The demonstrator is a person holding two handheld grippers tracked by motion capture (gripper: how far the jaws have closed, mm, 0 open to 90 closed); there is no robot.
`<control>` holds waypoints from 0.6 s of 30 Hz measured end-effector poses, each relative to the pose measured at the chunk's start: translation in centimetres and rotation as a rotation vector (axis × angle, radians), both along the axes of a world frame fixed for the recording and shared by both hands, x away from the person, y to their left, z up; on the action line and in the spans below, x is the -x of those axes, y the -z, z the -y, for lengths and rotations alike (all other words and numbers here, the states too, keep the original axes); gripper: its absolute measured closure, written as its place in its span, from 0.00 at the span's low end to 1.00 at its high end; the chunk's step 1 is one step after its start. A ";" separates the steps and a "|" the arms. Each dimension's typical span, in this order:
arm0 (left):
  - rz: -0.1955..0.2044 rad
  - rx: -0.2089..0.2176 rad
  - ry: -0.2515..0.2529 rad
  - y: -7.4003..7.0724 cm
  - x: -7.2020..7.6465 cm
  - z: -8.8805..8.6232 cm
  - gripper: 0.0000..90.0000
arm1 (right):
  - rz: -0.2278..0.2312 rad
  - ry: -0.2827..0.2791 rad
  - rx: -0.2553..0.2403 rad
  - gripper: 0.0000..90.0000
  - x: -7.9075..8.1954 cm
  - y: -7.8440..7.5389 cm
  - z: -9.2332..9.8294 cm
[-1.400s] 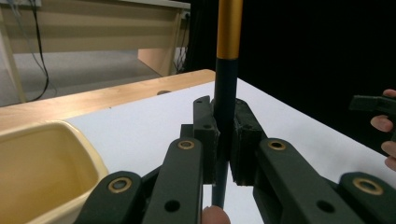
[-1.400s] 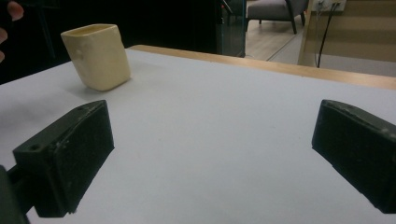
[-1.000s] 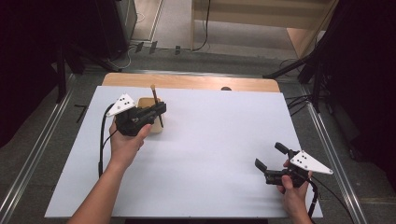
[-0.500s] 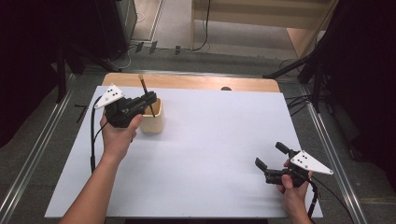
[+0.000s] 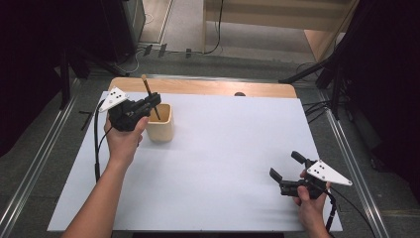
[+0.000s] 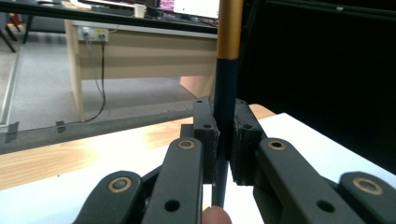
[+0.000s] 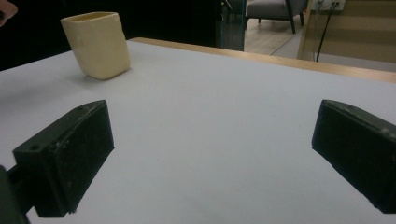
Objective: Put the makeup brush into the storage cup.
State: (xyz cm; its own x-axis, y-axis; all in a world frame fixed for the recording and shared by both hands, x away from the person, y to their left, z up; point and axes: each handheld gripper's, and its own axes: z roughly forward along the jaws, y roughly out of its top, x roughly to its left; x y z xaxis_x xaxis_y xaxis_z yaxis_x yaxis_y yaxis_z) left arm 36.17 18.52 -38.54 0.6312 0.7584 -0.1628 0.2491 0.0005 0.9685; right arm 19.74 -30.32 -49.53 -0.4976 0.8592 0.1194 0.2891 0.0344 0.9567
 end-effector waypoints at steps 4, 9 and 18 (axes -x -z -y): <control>0.005 0.007 -0.016 0.2 -0.4 0.0 0.93 | -0.002 -0.002 0.003 0.00 0.0 0.0 0.0; 0.000 -0.002 -0.039 0.8 -0.9 -0.2 0.93 | -0.003 -0.004 0.002 0.00 0.0 0.1 0.0; -0.021 -0.023 -0.065 2.2 -1.3 -0.4 0.93 | -0.005 -0.007 0.004 0.00 0.0 0.1 -0.1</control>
